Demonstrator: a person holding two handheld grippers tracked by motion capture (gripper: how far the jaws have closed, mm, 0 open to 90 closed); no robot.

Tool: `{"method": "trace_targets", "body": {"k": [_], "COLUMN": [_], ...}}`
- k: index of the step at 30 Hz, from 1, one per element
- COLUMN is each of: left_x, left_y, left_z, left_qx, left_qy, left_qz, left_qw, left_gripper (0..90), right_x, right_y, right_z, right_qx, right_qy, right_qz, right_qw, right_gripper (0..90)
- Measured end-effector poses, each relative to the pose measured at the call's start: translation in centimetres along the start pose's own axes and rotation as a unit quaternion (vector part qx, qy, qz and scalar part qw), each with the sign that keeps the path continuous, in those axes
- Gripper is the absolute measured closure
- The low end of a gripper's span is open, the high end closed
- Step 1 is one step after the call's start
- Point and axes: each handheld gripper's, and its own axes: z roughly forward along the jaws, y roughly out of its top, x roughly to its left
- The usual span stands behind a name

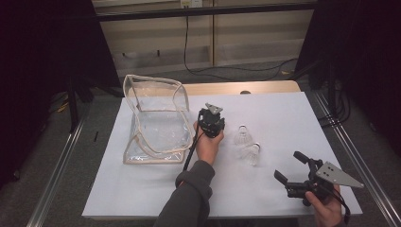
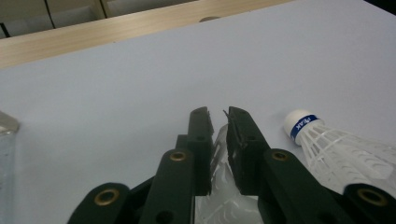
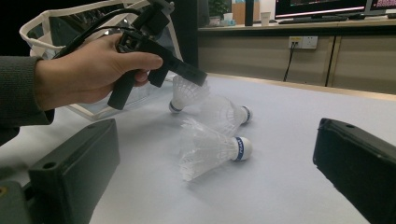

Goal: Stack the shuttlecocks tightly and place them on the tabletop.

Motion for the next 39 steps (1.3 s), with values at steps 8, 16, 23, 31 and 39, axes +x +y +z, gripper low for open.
{"method": "trace_targets", "body": {"k": [8,16,23,31,39], "left_x": [-0.3,-0.4,-0.4,-0.2,-0.4], "left_y": [-0.2,-0.4,-0.3,-0.1,0.1], "left_z": [0.7,1.2,1.2,0.9,0.6], "left_qx": [0.000,0.005,0.006,-0.003,-0.009], "left_qy": [-0.003,-0.012,-0.016,-0.023,-0.032], "left_qz": [0.010,0.021,0.012,-0.003,-0.009], "left_qw": [1.0000,0.9997,0.9998,0.9997,0.9994], "left_gripper": [83.0,84.1,74.5,68.9,66.5], "right_x": [-0.2,-0.2,-0.2,-0.2,-0.2], "right_y": [0.0,0.0,0.0,0.0,0.0], "right_z": [-0.1,-0.2,-0.2,-0.1,-0.1], "right_qx": [-0.001,-0.003,-0.003,-0.002,0.001], "right_qy": [-0.001,-0.003,-0.002,-0.001,0.000], "right_qz": [0.002,0.001,0.000,0.000,0.001], "right_qw": [1.0000,1.0000,1.0000,1.0000,1.0000], "right_gripper": [0.2,0.2,0.2,0.2,0.2]}}
